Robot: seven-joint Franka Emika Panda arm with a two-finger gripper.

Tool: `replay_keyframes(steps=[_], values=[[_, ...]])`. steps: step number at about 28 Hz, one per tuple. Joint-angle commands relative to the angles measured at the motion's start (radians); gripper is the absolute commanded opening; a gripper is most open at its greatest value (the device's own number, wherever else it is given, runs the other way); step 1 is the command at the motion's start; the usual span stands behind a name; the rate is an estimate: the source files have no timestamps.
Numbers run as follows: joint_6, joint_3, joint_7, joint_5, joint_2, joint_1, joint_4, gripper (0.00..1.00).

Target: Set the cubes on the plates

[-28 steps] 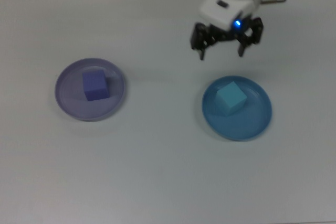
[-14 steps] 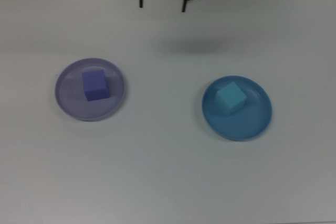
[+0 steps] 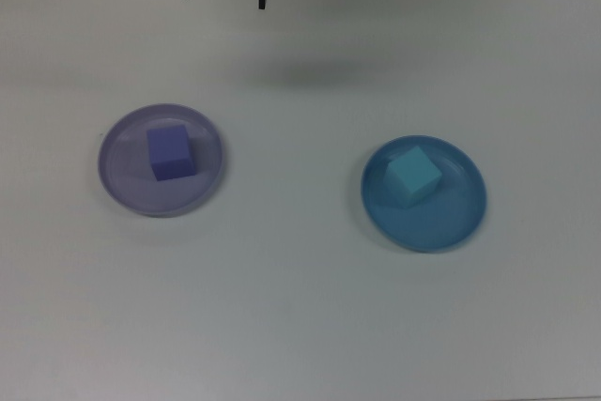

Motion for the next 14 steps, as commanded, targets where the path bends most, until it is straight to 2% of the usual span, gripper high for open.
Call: replay_keyframes(steps=[1, 10, 14], values=[[0.014, 0.001, -0.025, 0.005, -0.024, -0.007, -0.029, 1.0], [0.012, -0.007, -0.059, 0.017, -0.014, -0.015, -0.003, 1.0], [0.004, -0.005, -0.092, 0.041, -0.02, -0.048, 0.006, 1.0]])
